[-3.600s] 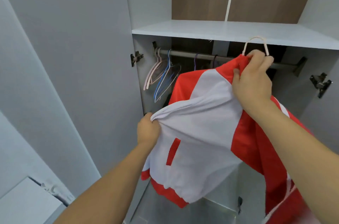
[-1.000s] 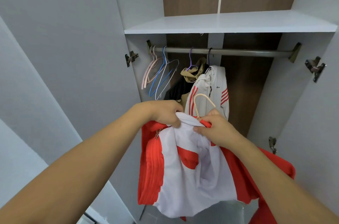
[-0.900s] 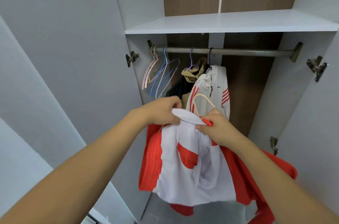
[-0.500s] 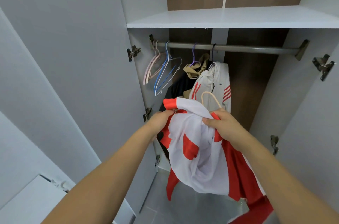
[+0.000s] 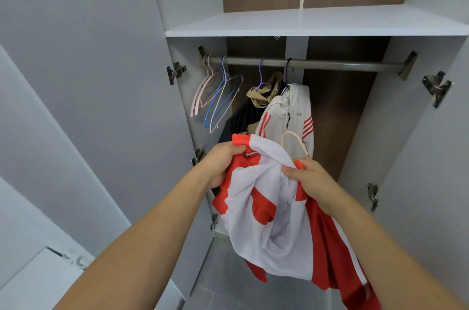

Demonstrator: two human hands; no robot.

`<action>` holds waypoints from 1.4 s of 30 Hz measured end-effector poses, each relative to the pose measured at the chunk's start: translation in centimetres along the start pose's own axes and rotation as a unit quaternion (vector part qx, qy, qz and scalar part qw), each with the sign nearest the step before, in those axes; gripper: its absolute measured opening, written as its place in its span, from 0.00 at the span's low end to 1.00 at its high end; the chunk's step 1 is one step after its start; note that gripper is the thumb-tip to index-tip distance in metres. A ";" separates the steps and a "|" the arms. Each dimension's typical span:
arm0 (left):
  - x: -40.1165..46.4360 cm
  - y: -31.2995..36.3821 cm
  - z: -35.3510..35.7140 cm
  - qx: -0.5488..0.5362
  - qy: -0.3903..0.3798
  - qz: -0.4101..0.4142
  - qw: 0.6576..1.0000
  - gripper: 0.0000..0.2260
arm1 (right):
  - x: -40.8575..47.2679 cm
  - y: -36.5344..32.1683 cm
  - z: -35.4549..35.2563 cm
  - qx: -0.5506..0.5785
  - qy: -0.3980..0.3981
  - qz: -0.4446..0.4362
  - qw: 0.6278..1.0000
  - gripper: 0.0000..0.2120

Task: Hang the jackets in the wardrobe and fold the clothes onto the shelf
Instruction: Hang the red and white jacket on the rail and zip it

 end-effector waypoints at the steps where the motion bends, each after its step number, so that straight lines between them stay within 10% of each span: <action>1: 0.1 0.2 0.0 0.039 0.026 0.017 0.999 0.08 | -0.2 0.1 -0.1 -0.009 -0.002 -0.003 1.000 0.14; 12: -1.7 6.5 4.6 0.285 -0.135 0.010 0.949 0.10 | -1.4 -1.1 -0.7 0.054 -0.034 -0.099 0.993 0.32; 18: -2.1 7.4 4.6 0.271 -0.143 0.006 0.952 0.06 | -1.1 -2.9 -0.7 0.046 0.008 -0.150 0.988 0.23; 30: -3.1 6.1 0.1 0.614 -0.094 -0.019 0.783 0.15 | 0.0 -0.8 -1.6 0.144 0.011 -0.061 0.988 0.08; 37: -3.0 5.8 -0.8 0.332 0.035 0.059 0.941 0.18 | -0.4 -0.3 -1.3 0.145 0.011 -0.041 0.989 0.07; 42: -2.0 4.9 0.0 0.300 0.010 0.070 0.951 0.10 | -0.7 -0.2 -1.0 0.145 0.006 -0.025 0.989 0.10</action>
Point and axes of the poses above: each hand's wrist, its own x-axis towards the middle knuckle, its own z-axis out of the palm, y = z × x, the point moved 3 cm from there along x, towards the middle knuckle, and after that the axes turned 10 degrees about -x, right-handed, at the moved point
